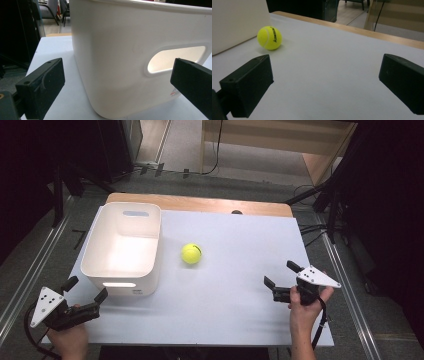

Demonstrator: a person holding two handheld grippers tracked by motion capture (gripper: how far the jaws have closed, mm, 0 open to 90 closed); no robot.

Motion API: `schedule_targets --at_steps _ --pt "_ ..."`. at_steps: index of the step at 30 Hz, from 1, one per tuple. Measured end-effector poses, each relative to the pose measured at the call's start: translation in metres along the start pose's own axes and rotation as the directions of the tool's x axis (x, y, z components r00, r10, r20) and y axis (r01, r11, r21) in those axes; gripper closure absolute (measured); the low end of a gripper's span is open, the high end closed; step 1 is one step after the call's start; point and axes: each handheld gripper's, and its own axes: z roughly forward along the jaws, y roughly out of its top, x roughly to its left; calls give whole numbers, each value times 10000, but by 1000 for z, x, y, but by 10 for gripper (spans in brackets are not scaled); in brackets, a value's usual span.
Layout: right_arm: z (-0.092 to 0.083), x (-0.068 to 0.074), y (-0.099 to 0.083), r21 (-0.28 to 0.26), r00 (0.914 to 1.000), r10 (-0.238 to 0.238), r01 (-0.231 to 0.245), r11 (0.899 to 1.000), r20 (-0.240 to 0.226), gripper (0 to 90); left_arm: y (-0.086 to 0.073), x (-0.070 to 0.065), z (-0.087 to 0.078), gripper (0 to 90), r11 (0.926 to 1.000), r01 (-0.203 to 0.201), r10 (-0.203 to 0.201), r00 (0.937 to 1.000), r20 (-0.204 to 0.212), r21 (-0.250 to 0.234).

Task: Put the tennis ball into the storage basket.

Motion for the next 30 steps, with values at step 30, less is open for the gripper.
schedule_targets --at_steps 30 --pt "64 20 43 1009 9943 -334 437 9939 -1011 0 0 0 0 0 9999 105 -105 9999 111 -51"
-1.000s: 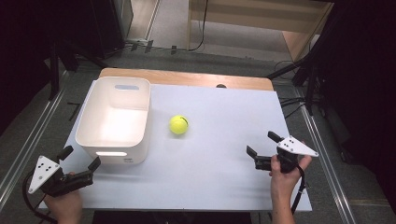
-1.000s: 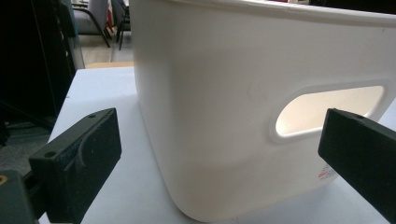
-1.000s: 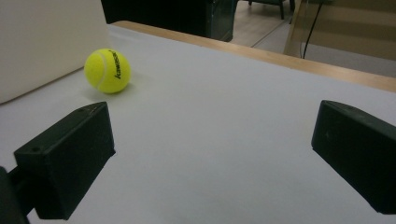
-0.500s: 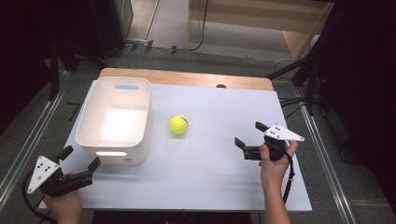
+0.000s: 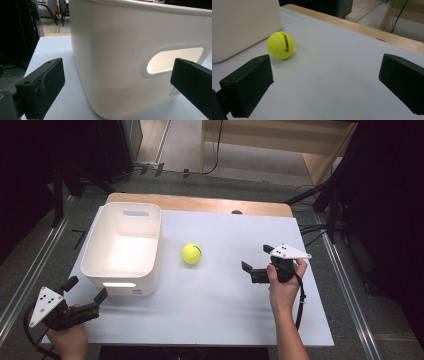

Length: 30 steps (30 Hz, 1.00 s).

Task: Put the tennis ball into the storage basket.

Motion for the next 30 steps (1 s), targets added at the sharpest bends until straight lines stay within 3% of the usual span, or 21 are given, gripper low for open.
schedule_targets --at_steps 16,30 --pt "34 11 20 803 9981 -371 410 9959 -496 0 0 0 0 0 10000 68 -68 9999 74 -25" --pt "57 20 36 1403 9911 -783 932 9857 -1077 0 1 1 1 0 10000 67 -68 9997 242 34"
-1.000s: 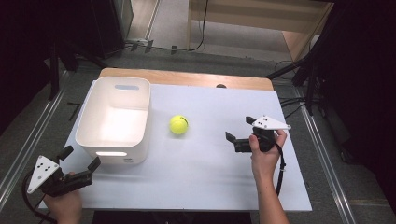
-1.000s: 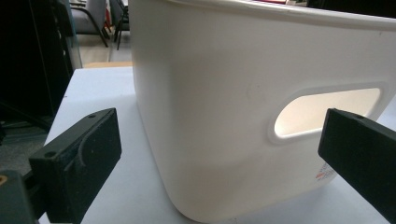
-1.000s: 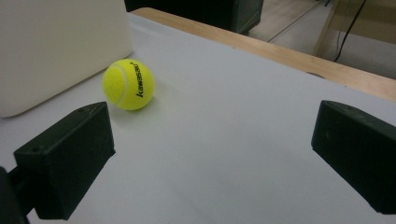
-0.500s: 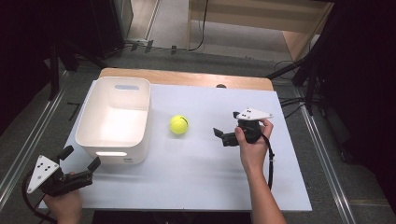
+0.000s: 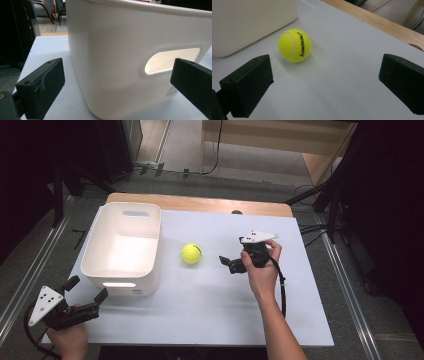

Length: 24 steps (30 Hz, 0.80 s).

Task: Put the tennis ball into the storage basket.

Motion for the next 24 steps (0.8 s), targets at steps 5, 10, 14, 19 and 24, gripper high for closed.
schedule_targets --at_steps 5,10,14,19,24 --pt "9 2 8 205 9997 -110 115 9997 -217 0 0 0 0 0 10000 1 -1 10000 17 7" --pt "19 4 13 489 9990 -227 245 9985 -373 0 0 1 0 0 10000 -14 14 10000 36 41" --pt "25 4 16 633 9984 -286 317 9975 -488 0 0 1 0 0 10000 -24 24 10000 17 38" --pt "32 4 18 826 9967 -220 285 9962 -780 0 0 0 1 0 10000 -40 40 10000 23 64" --pt "40 6 20 1182 9956 -323 426 9921 -885 0 0 0 1 0 10000 -55 55 10000 29 55"
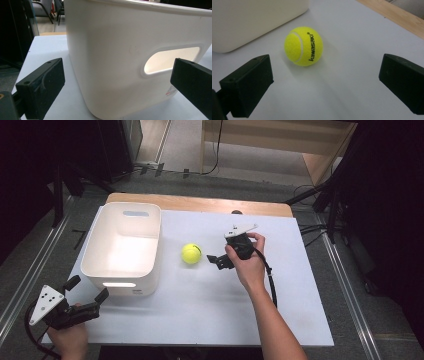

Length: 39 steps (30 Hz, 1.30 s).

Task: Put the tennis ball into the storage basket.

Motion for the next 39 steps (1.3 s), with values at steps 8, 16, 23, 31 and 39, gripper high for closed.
schedule_targets --at_steps 8,16,23,31,39 --pt "14 2 2 368 10000 -35 37 9993 -51 0 0 0 0 0 10000 11 -11 10000 -16 24" --pt "24 5 2 693 9996 -229 240 9973 -166 0 0 0 0 0 10000 4 -4 10000 -19 -22" --pt "34 8 8 1045 9986 -457 480 9934 -249 0 0 -1 1 0 10000 -4 4 10000 12 11" --pt "45 11 11 1440 9970 -705 744 9868 -324 0 0 -1 1 0 10000 -4 4 10000 28 7" --pt "63 17 17 1942 9943 -901 995 9759 -563 0 0 0 1 0 10000 16 -16 10000 20 45"
